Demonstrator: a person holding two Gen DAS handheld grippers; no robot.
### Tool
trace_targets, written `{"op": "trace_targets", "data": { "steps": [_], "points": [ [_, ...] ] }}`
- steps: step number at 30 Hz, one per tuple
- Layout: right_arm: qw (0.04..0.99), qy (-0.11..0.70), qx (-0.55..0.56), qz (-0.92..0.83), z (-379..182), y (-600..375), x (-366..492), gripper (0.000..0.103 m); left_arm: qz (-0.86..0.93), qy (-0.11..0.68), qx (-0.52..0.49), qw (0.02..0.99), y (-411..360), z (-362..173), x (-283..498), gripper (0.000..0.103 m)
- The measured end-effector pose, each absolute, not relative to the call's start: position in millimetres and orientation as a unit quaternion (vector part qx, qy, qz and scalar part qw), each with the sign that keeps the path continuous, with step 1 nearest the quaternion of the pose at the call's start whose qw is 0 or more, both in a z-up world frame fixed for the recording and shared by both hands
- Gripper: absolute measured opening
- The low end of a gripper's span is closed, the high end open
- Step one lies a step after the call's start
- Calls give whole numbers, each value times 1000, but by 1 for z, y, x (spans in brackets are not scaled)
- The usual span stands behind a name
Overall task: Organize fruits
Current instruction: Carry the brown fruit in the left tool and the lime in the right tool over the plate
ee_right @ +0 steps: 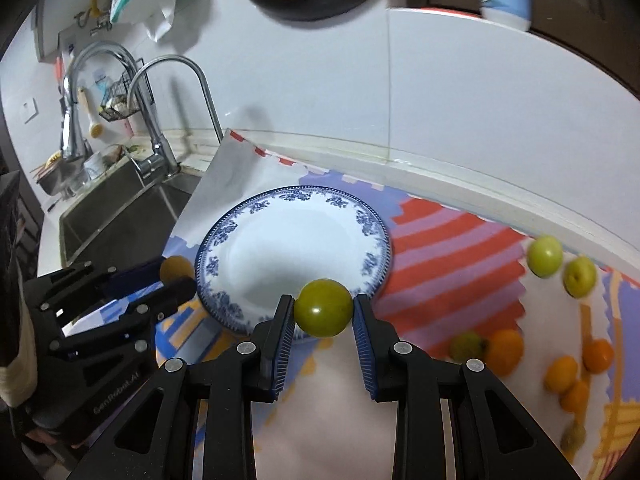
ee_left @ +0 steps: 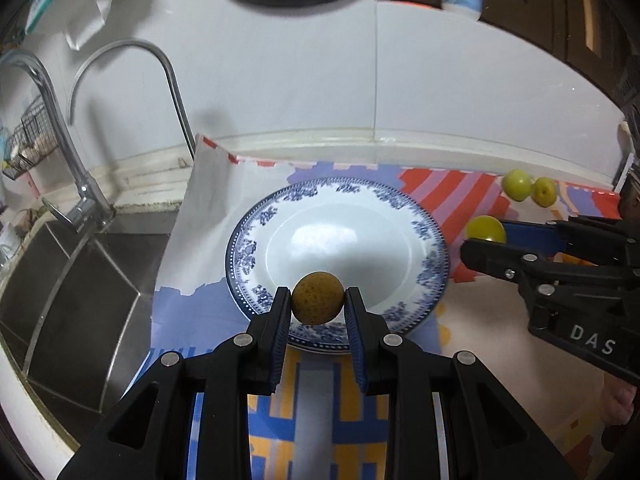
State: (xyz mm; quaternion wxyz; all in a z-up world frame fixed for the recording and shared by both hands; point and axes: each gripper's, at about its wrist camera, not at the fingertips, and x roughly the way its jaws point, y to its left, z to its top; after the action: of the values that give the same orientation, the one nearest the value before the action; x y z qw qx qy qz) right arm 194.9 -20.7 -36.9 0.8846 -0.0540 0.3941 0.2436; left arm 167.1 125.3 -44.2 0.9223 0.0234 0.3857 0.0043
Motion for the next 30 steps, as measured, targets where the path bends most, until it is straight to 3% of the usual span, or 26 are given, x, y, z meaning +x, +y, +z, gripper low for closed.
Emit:
{"op": "trace_targets", "data": {
  "steps": [15,30],
  "points": [
    [846,448,-66,280,-87,18,256,31,-13,436,11,900,146,-80,226,28],
    [833,472,-71,279,-109,25,269,31,-17,455,13,890,148,-98,238,28]
  ]
}}
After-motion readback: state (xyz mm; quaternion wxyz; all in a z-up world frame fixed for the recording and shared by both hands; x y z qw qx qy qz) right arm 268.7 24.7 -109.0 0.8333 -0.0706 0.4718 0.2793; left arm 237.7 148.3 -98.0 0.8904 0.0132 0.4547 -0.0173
